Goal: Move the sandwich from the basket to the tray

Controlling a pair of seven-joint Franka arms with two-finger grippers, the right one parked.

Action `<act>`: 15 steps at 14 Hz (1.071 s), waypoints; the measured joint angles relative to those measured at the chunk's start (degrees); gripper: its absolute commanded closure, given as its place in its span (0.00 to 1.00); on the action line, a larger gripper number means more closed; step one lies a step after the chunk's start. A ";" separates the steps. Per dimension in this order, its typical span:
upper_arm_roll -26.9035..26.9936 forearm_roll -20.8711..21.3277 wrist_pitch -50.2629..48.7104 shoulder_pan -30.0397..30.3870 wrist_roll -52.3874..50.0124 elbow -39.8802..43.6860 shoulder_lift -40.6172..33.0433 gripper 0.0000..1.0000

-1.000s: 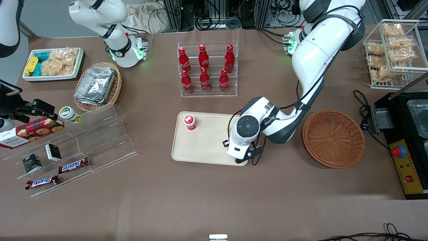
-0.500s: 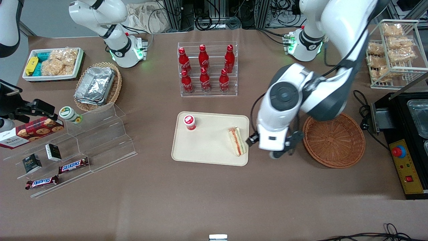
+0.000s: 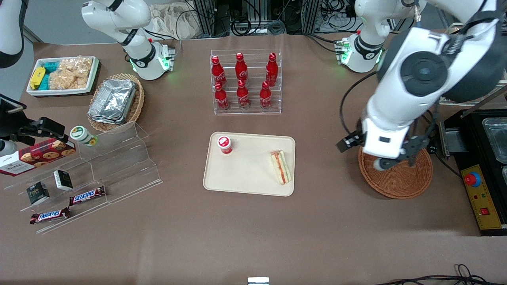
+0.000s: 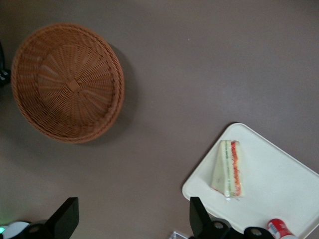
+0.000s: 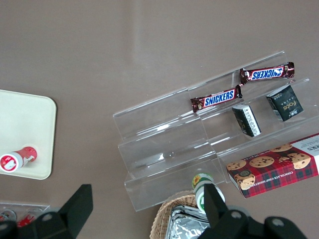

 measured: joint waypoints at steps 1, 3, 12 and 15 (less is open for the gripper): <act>3.74 -1.92 -0.01 -0.30 5.45 -1.57 -1.99 0.00; 11.63 -4.98 0.00 -1.73 15.42 -5.71 -6.35 0.00; 28.01 -7.20 4.51 -4.56 42.75 -24.58 -23.50 0.00; 28.55 -7.18 9.88 -4.66 43.50 -33.31 -29.74 0.00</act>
